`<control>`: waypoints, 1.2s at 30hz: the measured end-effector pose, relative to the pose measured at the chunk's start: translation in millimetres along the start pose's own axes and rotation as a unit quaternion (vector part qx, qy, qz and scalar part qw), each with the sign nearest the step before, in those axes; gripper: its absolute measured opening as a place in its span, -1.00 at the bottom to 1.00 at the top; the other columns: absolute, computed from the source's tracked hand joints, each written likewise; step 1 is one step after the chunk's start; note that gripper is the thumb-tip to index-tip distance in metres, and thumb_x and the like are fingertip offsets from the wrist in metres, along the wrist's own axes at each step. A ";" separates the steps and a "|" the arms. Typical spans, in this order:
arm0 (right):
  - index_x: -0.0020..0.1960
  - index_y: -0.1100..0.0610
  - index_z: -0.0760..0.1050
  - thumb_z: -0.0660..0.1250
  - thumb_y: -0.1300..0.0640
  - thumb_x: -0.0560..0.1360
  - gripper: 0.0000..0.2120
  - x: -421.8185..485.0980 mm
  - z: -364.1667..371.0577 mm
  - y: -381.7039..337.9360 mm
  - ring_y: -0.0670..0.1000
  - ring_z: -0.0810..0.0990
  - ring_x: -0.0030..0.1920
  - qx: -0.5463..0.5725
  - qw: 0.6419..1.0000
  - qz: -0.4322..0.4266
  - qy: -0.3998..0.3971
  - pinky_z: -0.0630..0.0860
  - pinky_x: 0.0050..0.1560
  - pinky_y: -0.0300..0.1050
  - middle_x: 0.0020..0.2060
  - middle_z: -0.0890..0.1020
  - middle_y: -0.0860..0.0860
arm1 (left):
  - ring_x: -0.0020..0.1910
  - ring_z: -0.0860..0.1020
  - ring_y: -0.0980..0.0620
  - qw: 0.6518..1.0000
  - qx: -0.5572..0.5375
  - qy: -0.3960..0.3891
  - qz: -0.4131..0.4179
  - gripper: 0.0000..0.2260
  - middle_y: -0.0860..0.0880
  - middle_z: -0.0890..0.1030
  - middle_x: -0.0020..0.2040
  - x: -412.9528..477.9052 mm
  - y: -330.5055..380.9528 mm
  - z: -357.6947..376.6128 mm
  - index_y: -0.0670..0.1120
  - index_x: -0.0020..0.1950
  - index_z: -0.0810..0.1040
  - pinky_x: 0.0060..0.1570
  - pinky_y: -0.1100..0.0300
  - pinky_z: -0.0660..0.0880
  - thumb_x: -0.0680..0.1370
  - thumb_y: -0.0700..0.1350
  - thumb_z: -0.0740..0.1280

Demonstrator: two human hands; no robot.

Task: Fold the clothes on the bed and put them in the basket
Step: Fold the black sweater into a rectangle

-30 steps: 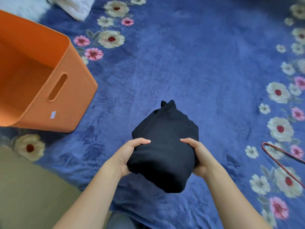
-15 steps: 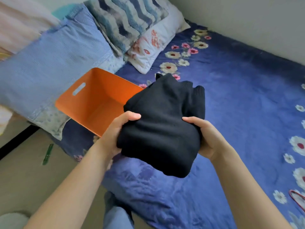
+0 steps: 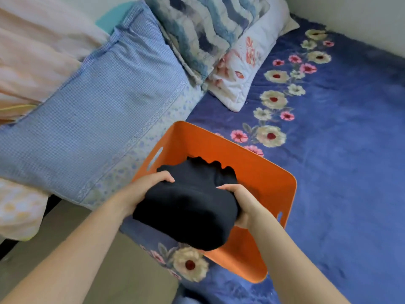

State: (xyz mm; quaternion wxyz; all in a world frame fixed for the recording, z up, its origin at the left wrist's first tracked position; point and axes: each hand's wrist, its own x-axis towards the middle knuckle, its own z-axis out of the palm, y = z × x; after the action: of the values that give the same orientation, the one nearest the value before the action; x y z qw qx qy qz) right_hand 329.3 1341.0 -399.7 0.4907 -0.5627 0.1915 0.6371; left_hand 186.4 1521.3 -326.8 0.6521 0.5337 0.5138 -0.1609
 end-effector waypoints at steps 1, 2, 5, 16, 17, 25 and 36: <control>0.01 0.14 0.62 0.43 0.12 0.34 -0.75 10.1 0.0 -1.7 0.07 0.66 -0.22 0.001 1.000 0.000 0.004 0.51 -0.24 -0.16 -0.13 0.69 0.06 | -0.41 0.36 0.00 0.999 0.046 -0.002 -0.003 -0.84 -0.06 0.42 -0.40 9.6 4.0 -4.2 0.02 -0.39 0.45 -0.36 0.14 0.27 0.25 0.02 0.41; 0.03 0.14 0.63 0.44 0.11 0.33 -0.72 17.6 -0.4 -2.6 0.08 0.67 -0.19 0.003 1.000 -0.002 0.006 0.52 -0.23 -0.15 -0.09 0.70 0.06 | -0.42 0.26 0.02 0.996 0.084 -0.001 -0.002 -0.77 -0.01 0.32 -0.42 19.6 7.1 -7.2 0.04 -0.44 0.32 -0.37 0.12 0.19 0.22 0.00 0.38; 0.14 0.15 0.63 0.45 0.12 0.35 -0.64 44.3 3.2 -3.9 0.12 0.70 -0.02 0.025 0.999 -0.022 0.009 0.57 -0.06 -0.07 0.02 0.71 0.09 | -0.36 0.29 0.03 0.988 0.151 0.028 0.022 -0.76 0.03 0.33 -0.36 45.1 15.8 -11.6 -0.03 -0.38 0.28 -0.36 0.15 0.17 0.08 -0.08 0.32; 0.36 0.02 0.43 0.46 0.05 0.41 -0.46 149.7 -2.8 25.3 0.04 0.59 0.12 -0.082 0.987 -0.055 0.124 0.54 0.14 -0.02 0.13 0.62 -0.04 | 0.39 0.39 -0.17 0.899 0.416 0.097 -0.097 -0.34 -0.17 0.37 0.44 174.7 -59.7 0.8 -0.12 0.56 0.03 0.33 0.05 0.36 0.51 -0.19 0.23; 0.35 -0.01 0.46 0.49 -0.06 0.36 -0.41 155.2 -5.0 22.1 0.02 0.59 0.14 -0.070 0.987 -0.062 0.128 0.51 0.22 0.02 0.15 0.62 -0.06 | 0.37 0.40 -0.17 0.910 0.395 0.088 -0.092 -0.31 -0.17 0.38 0.42 180.8 -56.5 3.3 -0.13 0.55 0.03 0.30 0.06 0.37 0.49 -0.14 0.28; 0.23 0.13 0.41 0.39 0.13 0.47 -0.63 164.3 15.1 6.8 0.09 0.42 0.23 -0.318 0.792 -0.358 0.379 0.37 0.30 0.07 0.18 0.49 0.07 | 0.31 0.41 -0.11 0.756 0.635 0.147 0.053 -0.42 -0.13 0.35 0.35 181.7 -41.6 24.2 -0.14 0.55 0.02 0.14 0.06 0.42 0.58 -0.19 0.19; 0.57 -0.14 0.01 -0.18 -0.22 0.54 -0.39 235.3 25.7 -22.7 0.06 -0.10 0.58 -0.818 0.440 -0.363 0.071 -0.37 0.45 0.00 0.59 -0.03 0.00 | 0.37 0.34 -0.16 0.678 0.723 -0.075 -0.111 -0.44 -0.19 0.29 0.43 199.9 -62.2 29.7 -0.22 0.52 0.10 0.22 0.06 0.39 0.62 -0.05 0.23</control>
State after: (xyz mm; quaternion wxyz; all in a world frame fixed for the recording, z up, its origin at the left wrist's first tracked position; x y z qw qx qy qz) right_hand 361.8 1468.0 -598.1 -0.0271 -0.7637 -0.6068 0.2187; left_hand 238.0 1539.8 -531.0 0.0770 0.7640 0.2425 -0.5930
